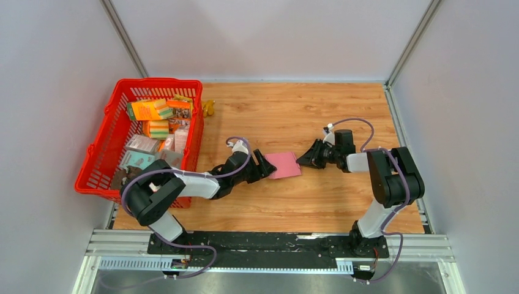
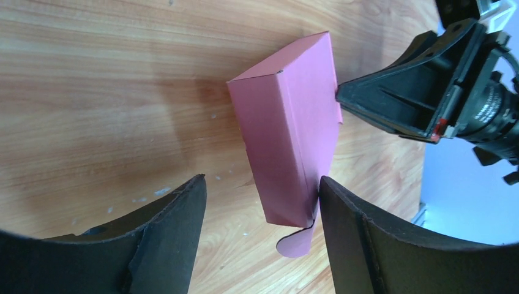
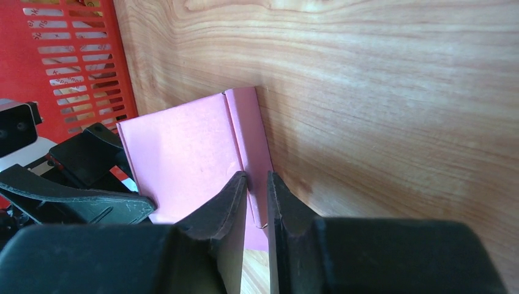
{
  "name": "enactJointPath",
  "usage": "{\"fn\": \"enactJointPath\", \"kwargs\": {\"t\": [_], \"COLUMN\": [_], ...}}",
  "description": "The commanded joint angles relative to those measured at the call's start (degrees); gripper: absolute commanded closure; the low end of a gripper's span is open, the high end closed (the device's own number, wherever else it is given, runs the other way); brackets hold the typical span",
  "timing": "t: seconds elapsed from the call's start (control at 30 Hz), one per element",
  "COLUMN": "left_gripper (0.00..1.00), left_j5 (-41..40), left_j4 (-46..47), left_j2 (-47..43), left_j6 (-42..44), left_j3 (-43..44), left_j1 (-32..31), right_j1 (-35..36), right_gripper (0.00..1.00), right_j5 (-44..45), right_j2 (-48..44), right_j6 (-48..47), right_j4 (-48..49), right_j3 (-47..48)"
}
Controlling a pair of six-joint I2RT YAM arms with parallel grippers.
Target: Fold the paper box
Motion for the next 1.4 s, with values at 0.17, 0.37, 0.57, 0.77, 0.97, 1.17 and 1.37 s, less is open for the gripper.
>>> {"fn": "enactJointPath", "kwargs": {"t": [0.17,0.37,0.57,0.77,0.97,1.17,1.37], "left_gripper": [0.24,0.35,0.54,0.65,0.67,0.68,0.66], "left_j5": [2.78,2.17,0.85,1.9,5.48,13.4,15.96], "left_j4": [12.02,15.9,13.88,13.61,8.88,-2.1,-27.57], "left_j2": [5.59,6.56,4.36,2.61,-3.01,-12.39,-30.6], "left_j6": [-6.18,-6.89,-5.75,-6.01,-6.01,-5.75,1.01], "left_j3": [2.11,1.41,0.53,-1.05,-3.07,-4.04,0.87], "left_j1": [0.31,0.23,0.23,0.49,1.54,3.73,5.84], "right_j1": [-0.98,-0.98,-0.8,1.21,8.32,28.26,53.22], "right_gripper": [0.8,0.8,0.76,0.64,0.33,0.1,0.02], "right_j5": [0.06,1.2,1.55,4.61,23.14,44.32,66.66], "right_j2": [1.85,0.54,-1.22,-6.74,-19.91,-31.34,-41.03], "right_j6": [0.58,-0.47,-0.82,-3.45,-10.82,-16.37,-23.49], "right_j4": [2.17,0.86,0.59,-1.86,-15.98,-28.39,-27.63], "right_j3": [-1.18,-1.26,-1.88,-2.14,-0.65,4.1,2.26]}}
